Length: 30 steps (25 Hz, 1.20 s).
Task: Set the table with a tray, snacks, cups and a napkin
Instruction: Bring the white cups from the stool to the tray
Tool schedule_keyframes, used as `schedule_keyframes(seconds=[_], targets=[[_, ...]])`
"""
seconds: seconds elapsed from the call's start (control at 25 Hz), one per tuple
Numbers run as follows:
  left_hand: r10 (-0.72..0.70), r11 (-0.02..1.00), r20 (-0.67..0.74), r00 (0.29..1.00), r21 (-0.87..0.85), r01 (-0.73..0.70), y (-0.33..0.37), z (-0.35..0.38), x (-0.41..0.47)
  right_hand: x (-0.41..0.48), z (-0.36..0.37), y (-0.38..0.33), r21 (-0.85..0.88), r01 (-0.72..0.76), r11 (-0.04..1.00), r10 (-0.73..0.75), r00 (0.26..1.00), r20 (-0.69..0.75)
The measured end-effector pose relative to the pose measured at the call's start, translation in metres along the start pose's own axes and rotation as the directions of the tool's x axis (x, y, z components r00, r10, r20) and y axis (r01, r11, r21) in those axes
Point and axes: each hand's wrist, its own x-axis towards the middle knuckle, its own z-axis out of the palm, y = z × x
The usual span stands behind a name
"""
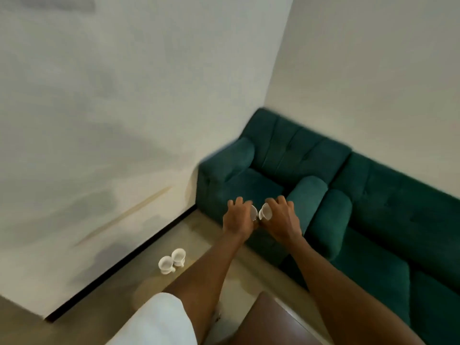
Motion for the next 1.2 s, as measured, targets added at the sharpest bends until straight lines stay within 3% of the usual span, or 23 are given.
schedule_keyframes(seconds=[0.2,0.36,0.56,0.88,1.04,1.2], targets=[[0.256,0.962,-0.067,0.964,-0.079,-0.261,0.22,-0.094,-0.045,-0.071,-0.212,0.101,0.023,-0.099,0.995,0.101,0.94,-0.326],[0.438,0.885,-0.068,0.896,-0.145,-0.443,0.357,-0.126,-0.088,-0.146,-0.34,0.167,-0.029,-0.167,0.986,0.144,0.915,-0.377],[0.592,0.787,0.009,0.806,-0.222,-0.575,0.488,-0.131,-0.15,-0.239,-0.433,0.243,0.014,-0.307,0.952,0.277,0.837,-0.471],[0.725,0.688,0.143,0.674,-0.215,-0.693,0.577,-0.1,-0.173,-0.294,-0.459,0.305,0.065,-0.464,0.883,0.426,0.736,-0.527],[0.723,0.688,0.171,0.669,-0.26,-0.678,0.562,-0.062,-0.177,-0.294,-0.427,0.325,0.057,-0.499,0.865,0.456,0.732,-0.506],[0.691,0.722,0.238,0.682,-0.251,-0.644,0.534,-0.006,-0.191,-0.307,-0.365,0.345,0.143,-0.558,0.817,0.564,0.727,-0.391]])
